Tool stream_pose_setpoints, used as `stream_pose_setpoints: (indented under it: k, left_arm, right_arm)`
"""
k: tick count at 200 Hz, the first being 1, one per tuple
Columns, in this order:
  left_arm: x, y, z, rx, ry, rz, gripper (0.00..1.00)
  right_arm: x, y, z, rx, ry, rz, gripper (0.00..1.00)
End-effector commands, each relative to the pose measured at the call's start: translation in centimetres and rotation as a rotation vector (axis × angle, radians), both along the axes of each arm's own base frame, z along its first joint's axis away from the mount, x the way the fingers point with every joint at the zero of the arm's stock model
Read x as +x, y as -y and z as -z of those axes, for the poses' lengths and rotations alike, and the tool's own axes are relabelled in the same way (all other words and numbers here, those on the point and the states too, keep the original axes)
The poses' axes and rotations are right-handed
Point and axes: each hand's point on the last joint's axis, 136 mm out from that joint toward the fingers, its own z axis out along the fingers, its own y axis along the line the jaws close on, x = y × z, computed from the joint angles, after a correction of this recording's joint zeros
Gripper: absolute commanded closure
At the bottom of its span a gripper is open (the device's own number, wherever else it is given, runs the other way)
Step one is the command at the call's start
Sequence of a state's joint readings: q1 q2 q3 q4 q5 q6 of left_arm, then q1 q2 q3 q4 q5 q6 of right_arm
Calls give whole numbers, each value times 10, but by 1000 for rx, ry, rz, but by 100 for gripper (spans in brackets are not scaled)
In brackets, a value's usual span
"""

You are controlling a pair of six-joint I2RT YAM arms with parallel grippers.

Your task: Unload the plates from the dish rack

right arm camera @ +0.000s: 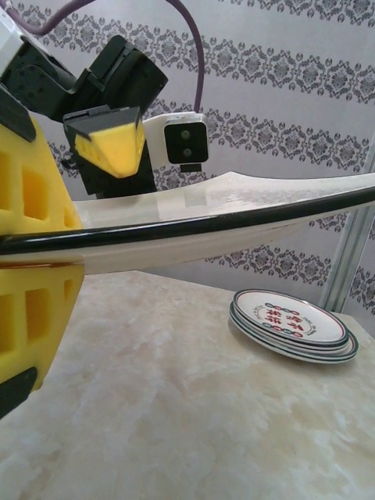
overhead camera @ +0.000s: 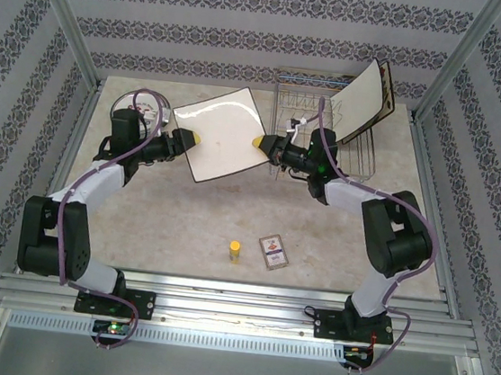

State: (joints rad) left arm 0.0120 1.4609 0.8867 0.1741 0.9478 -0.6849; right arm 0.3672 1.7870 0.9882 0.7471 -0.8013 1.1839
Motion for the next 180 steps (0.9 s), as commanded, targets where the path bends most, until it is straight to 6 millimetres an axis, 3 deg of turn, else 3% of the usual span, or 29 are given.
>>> stream_pose_setpoints:
  k: [1,19,62,149,180]
  left_arm:
    - [1,8,-13,-21,62,33,48]
    - [1,7,-13,-13,59,31,58]
    - [3,7,-18,-22,64,29,71]
    - [4,8,-25,-36,77,26,84]
    - [3,8,-26,-46,80,27,100]
  right_arm:
    - [3,-9,-76,115,239,-22,100]
    - [3,-13,-79,118,241,-32,100]
    - [2,-19,-80,123,239,-47,100]
    - [-3,-35,-79,133,231,-93,100]
    - [-3,-38,-75,131,223,-102,100]
